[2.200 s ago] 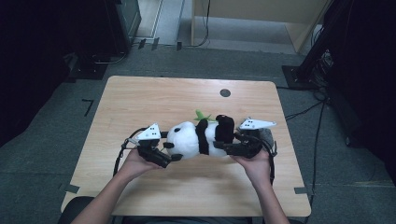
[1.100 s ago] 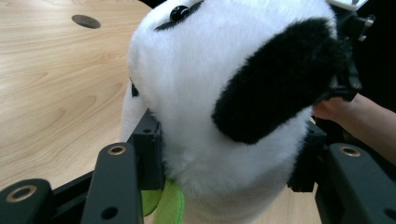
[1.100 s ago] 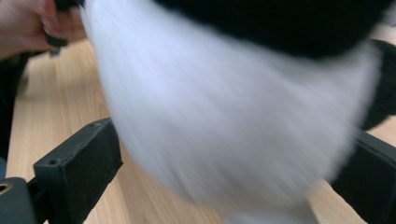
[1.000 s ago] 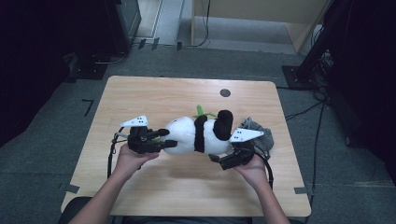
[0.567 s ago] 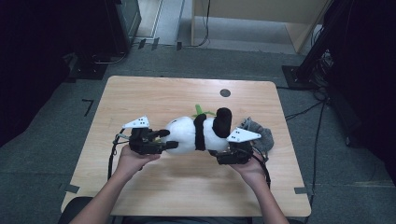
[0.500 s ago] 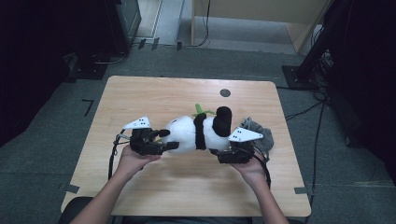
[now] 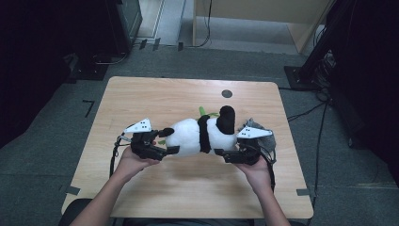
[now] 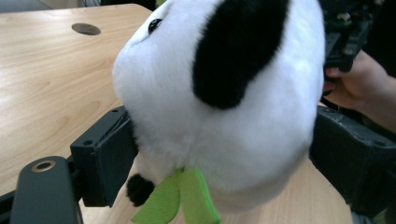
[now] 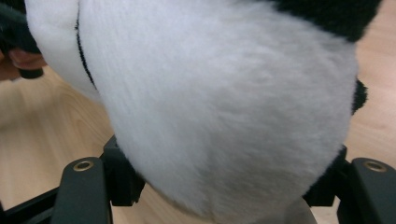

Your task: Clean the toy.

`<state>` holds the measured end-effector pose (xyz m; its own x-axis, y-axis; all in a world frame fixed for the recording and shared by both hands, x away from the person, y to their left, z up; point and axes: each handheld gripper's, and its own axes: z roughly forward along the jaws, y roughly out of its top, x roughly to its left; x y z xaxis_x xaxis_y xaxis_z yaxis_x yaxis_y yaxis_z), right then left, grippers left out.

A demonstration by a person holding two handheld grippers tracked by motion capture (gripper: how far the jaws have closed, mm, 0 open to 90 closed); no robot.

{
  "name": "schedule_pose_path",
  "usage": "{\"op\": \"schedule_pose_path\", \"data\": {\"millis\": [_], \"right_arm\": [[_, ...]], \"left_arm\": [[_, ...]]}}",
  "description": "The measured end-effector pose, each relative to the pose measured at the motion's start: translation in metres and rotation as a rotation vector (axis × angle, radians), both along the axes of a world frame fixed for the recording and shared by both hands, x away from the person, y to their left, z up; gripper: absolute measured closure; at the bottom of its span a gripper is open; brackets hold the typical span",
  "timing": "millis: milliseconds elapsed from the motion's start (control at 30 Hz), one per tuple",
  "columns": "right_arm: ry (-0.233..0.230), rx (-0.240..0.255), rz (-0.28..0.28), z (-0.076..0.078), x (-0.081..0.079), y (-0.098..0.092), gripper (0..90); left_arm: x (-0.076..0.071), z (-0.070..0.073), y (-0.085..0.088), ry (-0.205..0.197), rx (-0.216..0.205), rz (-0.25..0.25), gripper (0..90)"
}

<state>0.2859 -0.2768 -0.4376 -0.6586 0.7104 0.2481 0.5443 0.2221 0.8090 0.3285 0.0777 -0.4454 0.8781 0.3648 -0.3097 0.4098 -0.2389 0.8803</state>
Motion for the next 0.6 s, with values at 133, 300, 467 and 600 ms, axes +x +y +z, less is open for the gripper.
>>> {"op": "schedule_pose_path", "data": {"millis": [133,300,467,600], "right_arm": [[0.087,0.052,-0.010,-0.003,0.005,-0.005,31.3],[0.119,0.117,-0.048,-0.002,0.008,-0.013,30.9],[0.085,0.091,-0.035,0.001,0.004,-0.006,27.4],[0.069,0.076,-0.018,0.002,0.004,-0.001,19.6]], "left_arm": [[-0.001,-0.002,-0.002,-0.021,0.047,-0.008,13.5],[-0.007,-0.008,-0.007,-0.068,0.175,-0.036,17.1],[-0.010,-0.012,-0.014,-0.077,0.243,0.006,28.2],[-0.007,-0.009,-0.007,-0.029,0.206,0.037,36.6]]}}
